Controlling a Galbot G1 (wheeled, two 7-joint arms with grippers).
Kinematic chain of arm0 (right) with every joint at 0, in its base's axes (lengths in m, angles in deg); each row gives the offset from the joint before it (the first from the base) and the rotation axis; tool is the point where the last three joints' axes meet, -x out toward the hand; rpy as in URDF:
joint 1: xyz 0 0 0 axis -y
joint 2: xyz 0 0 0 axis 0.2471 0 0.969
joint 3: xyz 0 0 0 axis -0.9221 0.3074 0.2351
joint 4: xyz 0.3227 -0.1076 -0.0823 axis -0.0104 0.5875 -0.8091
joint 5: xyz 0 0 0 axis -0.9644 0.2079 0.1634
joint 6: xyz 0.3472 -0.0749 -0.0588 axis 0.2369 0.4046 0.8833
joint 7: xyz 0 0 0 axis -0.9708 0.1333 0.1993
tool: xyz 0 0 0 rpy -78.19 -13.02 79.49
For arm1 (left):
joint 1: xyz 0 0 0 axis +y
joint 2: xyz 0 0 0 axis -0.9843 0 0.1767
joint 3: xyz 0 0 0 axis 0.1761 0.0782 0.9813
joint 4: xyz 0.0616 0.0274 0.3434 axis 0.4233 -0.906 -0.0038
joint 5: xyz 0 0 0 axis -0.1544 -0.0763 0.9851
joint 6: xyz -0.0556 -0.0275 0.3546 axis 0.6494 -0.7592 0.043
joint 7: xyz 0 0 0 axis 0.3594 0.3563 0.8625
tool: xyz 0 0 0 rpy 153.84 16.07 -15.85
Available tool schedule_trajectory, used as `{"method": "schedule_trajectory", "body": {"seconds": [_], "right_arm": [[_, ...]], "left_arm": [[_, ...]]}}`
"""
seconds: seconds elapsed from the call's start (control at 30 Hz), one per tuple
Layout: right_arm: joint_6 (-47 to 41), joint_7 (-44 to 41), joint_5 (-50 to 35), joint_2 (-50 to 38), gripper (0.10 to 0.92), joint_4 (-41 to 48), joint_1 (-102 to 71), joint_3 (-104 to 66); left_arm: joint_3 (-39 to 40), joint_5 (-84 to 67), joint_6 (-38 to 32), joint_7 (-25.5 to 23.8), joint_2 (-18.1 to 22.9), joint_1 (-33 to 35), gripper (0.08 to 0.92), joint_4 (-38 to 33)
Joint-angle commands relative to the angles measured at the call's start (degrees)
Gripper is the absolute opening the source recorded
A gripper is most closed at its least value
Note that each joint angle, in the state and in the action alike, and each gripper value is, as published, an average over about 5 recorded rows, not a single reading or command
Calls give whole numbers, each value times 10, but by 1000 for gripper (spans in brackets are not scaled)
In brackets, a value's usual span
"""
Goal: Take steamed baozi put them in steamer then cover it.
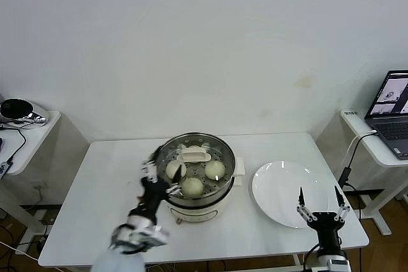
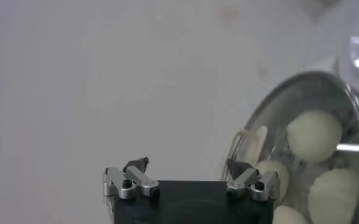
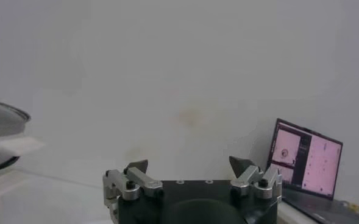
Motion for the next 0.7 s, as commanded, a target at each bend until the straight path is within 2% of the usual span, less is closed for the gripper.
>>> {"method": "schedule_trajectory", "body": {"seconds": [0.03, 0.27, 0.43, 0.7], "right_arm": [[-10, -37, -73, -43, 823, -7, -25, 47], [-32, -55, -96, -63, 823, -13, -50, 73], [-42, -61, -122, -73, 823, -18, -63, 74], [-97, -76, -164, -95, 823, -41, -83, 82]], "left_arm": [[-244, -473, -199, 136, 43, 296, 823, -55], [-214, -565, -206, 138, 54, 320, 823, 15], [-196, -563, -255, 132, 63, 317, 823, 62], [-183, -559, -259, 101, 62, 319, 823, 86]]}}
